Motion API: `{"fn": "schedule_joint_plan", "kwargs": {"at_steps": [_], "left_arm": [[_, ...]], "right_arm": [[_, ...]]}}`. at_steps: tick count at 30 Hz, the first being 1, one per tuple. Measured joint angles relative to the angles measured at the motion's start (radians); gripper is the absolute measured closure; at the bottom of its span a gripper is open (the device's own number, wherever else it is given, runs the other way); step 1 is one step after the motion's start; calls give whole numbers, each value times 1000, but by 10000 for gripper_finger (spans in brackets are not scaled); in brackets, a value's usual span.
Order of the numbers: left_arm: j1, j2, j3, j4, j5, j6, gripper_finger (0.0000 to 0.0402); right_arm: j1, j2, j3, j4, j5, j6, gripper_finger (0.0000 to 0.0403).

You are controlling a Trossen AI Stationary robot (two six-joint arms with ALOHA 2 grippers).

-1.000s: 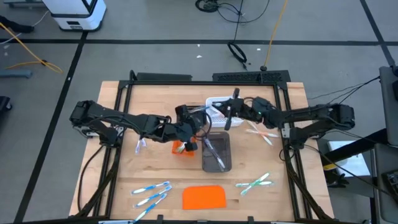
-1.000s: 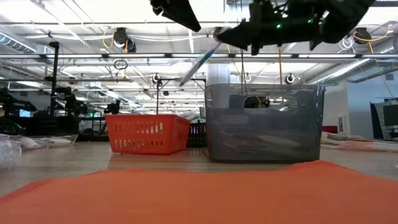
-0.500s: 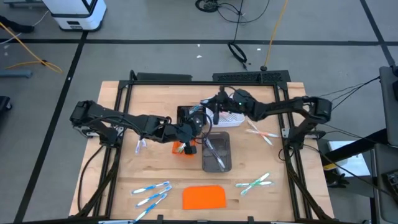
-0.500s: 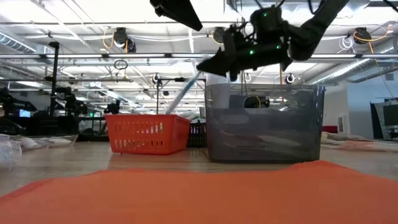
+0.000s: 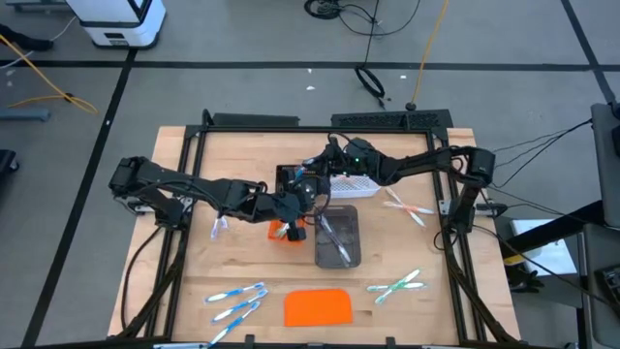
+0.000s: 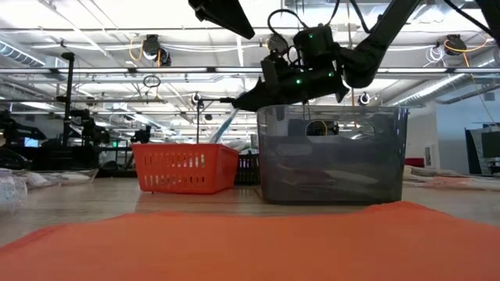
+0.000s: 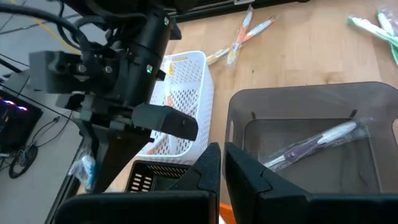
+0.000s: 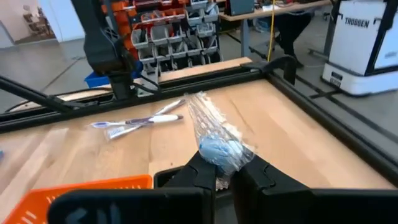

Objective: Pick & Place Toothbrushes
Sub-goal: Put the blue toothbrush into the black bin

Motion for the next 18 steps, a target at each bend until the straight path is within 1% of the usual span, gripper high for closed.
{"fn": "schedule_joint_plan", "kwargs": {"at_steps": [2, 13, 18], "left_arm": [[0, 0, 0, 0, 0, 0, 380], [1, 1, 0, 1, 0, 0, 380], [2, 1, 0, 1, 0, 4, 380]], "right_arm": [[0, 25, 8, 27, 0, 12, 388], [0, 97, 8, 59, 3, 47, 388], [0, 98, 8, 56, 3, 47, 373]]}}
